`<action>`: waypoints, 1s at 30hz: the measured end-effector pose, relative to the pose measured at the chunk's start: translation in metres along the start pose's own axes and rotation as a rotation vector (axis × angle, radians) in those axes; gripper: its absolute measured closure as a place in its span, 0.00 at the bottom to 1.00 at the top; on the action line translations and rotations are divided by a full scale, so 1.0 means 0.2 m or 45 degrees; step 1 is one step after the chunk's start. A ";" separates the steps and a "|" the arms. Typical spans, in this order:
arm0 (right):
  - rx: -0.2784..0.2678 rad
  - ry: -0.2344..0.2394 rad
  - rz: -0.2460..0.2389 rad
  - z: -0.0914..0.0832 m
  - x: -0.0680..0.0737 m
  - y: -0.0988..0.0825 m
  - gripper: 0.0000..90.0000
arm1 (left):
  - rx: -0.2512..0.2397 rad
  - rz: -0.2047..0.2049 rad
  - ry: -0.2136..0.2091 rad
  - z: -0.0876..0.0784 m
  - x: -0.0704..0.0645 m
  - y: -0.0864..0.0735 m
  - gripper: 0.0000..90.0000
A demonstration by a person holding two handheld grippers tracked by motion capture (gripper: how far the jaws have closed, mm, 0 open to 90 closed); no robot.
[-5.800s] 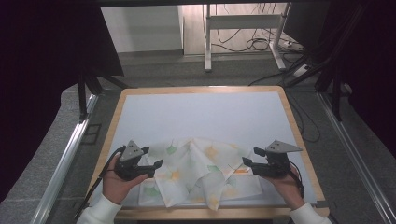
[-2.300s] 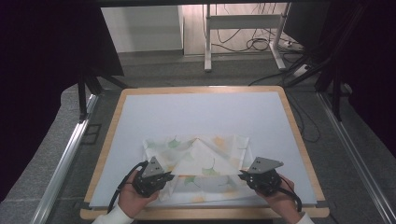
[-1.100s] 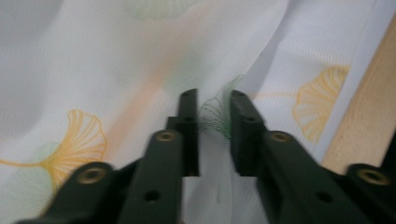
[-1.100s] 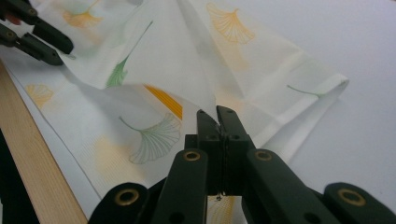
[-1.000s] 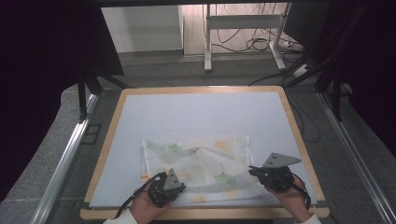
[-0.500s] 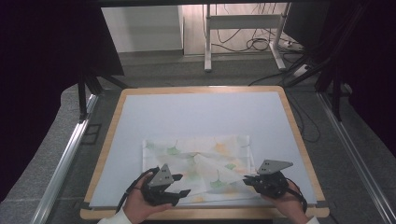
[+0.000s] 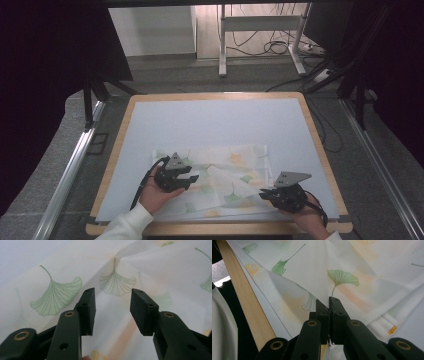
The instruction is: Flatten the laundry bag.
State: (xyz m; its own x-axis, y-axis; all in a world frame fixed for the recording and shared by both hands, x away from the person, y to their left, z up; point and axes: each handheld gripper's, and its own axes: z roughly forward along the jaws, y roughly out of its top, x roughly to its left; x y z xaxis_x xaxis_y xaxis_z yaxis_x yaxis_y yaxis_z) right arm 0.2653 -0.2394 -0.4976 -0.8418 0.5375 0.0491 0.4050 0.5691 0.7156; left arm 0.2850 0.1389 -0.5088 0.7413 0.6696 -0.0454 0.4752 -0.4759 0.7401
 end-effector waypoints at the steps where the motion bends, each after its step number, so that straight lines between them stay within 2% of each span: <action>1: -0.003 -0.001 0.001 0.00 0.00 0.00 0.95 | -0.003 0.008 0.000 -0.01 0.00 -0.01 0.60; 10: -0.007 -0.018 0.015 0.01 -0.02 0.01 0.96 | -0.006 -0.001 -0.031 -0.08 -0.01 -0.07 0.58; 14: -0.037 -0.021 0.035 0.02 -0.05 0.05 0.97 | -0.019 -0.010 -0.048 -0.11 -0.03 -0.09 0.57; 18: -0.061 -0.021 0.031 0.05 -0.08 0.12 0.98 | -0.035 0.022 -0.083 -0.15 -0.09 -0.10 0.57; 24: -0.077 -0.043 0.018 0.11 -0.14 0.26 0.98 | -0.031 0.096 -0.177 -0.14 -0.20 -0.11 0.58; 26: -0.085 -0.053 0.016 0.12 -0.17 0.30 0.98 | -0.009 0.127 -0.192 -0.12 -0.23 -0.12 0.58; 28: -0.093 -0.065 0.019 0.13 -0.18 0.33 0.98 | 0.004 0.135 -0.196 -0.11 -0.23 -0.12 0.59; 30: -0.099 -0.073 0.023 0.13 -0.20 0.34 0.98 | 0.050 0.146 -0.195 -0.07 -0.23 -0.14 0.61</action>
State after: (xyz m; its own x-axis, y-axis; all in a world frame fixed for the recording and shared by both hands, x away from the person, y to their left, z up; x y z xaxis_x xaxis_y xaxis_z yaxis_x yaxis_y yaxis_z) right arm 0.3355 -0.2055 -0.4698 -0.8121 0.5831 0.0244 0.3891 0.5098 0.7672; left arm 0.2306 0.1287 -0.5174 0.8539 0.5162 -0.0662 0.3993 -0.5683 0.7194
